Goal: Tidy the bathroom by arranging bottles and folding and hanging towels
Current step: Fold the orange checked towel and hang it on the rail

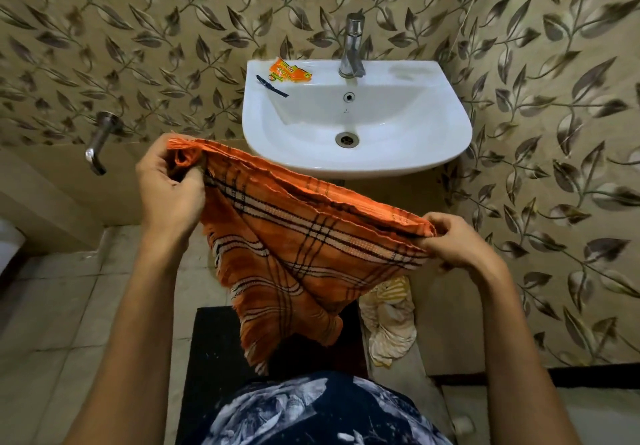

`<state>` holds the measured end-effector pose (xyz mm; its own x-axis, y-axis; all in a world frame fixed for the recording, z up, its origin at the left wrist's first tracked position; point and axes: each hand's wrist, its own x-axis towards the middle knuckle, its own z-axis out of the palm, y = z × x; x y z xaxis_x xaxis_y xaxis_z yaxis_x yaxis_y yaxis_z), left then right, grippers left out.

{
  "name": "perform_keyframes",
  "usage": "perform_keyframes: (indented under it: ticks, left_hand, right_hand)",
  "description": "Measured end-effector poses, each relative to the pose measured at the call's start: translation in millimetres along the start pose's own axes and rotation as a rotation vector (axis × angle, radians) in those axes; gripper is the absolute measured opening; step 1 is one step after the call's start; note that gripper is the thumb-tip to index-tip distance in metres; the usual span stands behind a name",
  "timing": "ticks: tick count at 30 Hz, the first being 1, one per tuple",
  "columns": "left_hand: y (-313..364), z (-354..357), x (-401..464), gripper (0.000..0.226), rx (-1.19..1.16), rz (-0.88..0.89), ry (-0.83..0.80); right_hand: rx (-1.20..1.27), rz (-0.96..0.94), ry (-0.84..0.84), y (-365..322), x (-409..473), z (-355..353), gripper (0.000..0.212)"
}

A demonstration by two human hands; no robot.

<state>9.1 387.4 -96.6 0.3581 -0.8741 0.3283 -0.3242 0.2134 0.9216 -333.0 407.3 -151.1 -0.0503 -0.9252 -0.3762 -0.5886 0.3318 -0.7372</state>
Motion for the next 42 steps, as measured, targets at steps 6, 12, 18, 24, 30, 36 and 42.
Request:
perform_keyframes:
  ticks: [6, 12, 18, 24, 30, 36, 42]
  left_hand:
    - [3, -10, 5, 0.046, 0.019, 0.024, -0.024]
    - [7, -13, 1, 0.052, -0.025, 0.05, -0.073]
    - [4, -8, -2, 0.044, -0.035, 0.045, -0.094]
    - [-7, 0, -12, 0.043, 0.0, 0.005, -0.145]
    - [-14, -7, -6, 0.04, -0.017, -0.055, -0.063]
    - [-10, -7, 3, 0.044, -0.046, -0.036, -0.075]
    - [-4, -10, 15, 0.036, -0.069, 0.101, -0.05]
  right_hand:
    - [0.111, -0.11, -0.132, -22, -20, -32, 0.033]
    - [0.659, -0.153, -0.266, -21, -28, -39, 0.015]
    - [0.6, 0.029, -0.098, -13, -15, -31, 0.033]
    - [0.363, 0.126, 0.328, -10, 7, 4, 0.038]
    - [0.655, -0.053, -0.214, -16, -17, -1, 0.031]
    - [0.181, -0.304, -0.189, -23, -34, -27, 0.026]
    - [0.277, -0.492, 0.135, -31, -30, -44, 0.005]
